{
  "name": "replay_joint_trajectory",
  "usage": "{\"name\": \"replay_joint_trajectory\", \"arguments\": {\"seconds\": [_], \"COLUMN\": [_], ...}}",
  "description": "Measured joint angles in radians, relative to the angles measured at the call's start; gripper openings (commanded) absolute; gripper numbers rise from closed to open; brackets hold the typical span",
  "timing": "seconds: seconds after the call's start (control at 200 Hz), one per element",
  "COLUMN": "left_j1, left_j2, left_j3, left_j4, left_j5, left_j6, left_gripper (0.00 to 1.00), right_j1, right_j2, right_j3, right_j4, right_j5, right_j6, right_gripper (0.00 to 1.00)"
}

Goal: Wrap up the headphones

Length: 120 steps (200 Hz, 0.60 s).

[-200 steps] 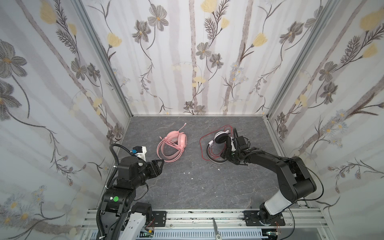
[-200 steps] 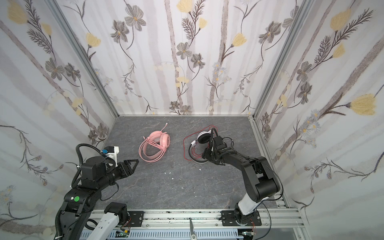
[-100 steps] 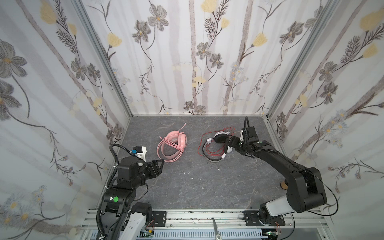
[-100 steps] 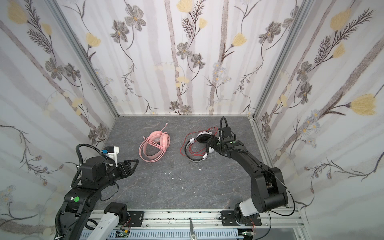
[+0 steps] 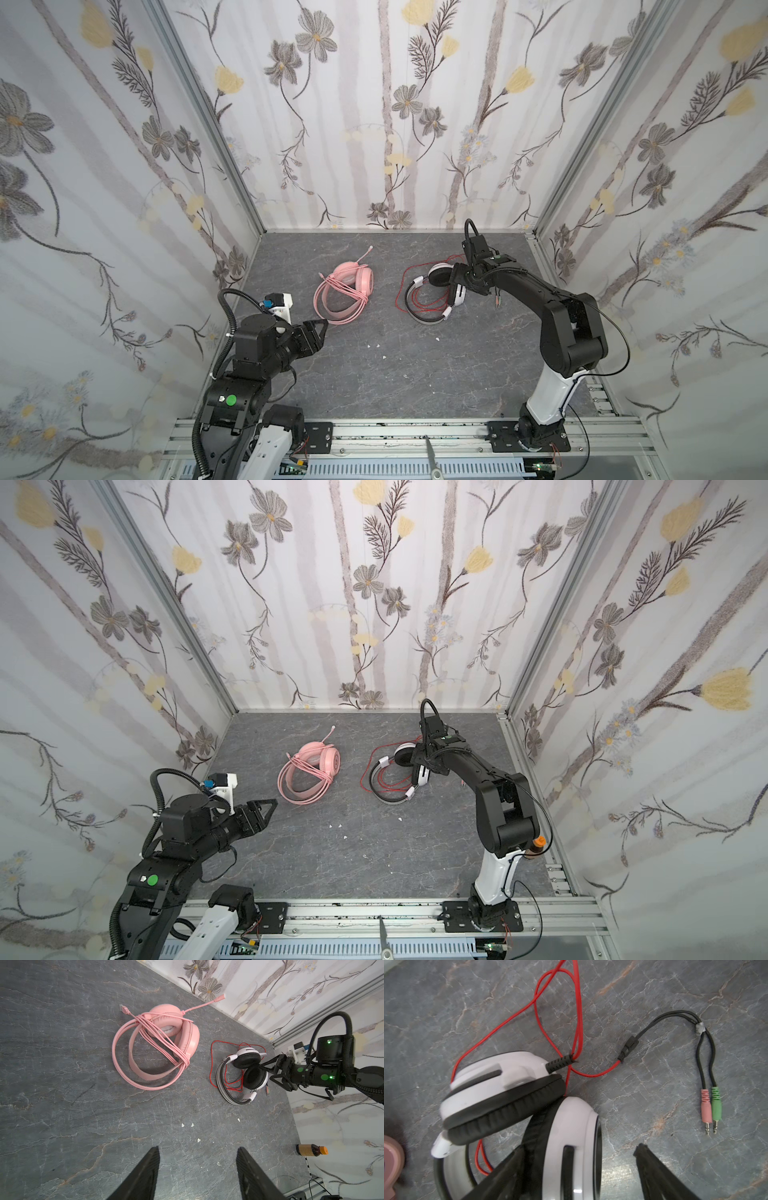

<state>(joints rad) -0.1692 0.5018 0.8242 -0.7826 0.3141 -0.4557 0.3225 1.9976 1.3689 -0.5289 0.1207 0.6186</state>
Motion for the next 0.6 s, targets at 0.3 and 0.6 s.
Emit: {"name": "replay_joint_trajectory", "arguments": {"seconds": [0.3,0.6], "left_j1": [0.0,0.0], "left_j2": [-0.002,-0.001], "left_j3": [0.0,0.0], "left_j4": [0.0,0.0], "left_j5": [0.0,0.0], "left_j6": [0.0,0.0], "left_gripper": [0.62,0.62], "right_j1": [0.01,0.012], "right_j2": [0.057,0.036], "right_j3": [0.006,0.005], "right_j4": [0.054,0.064], "right_j5": [-0.001,-0.029], "right_j6": [-0.011,-0.009], "right_gripper": [0.75,0.81]}}
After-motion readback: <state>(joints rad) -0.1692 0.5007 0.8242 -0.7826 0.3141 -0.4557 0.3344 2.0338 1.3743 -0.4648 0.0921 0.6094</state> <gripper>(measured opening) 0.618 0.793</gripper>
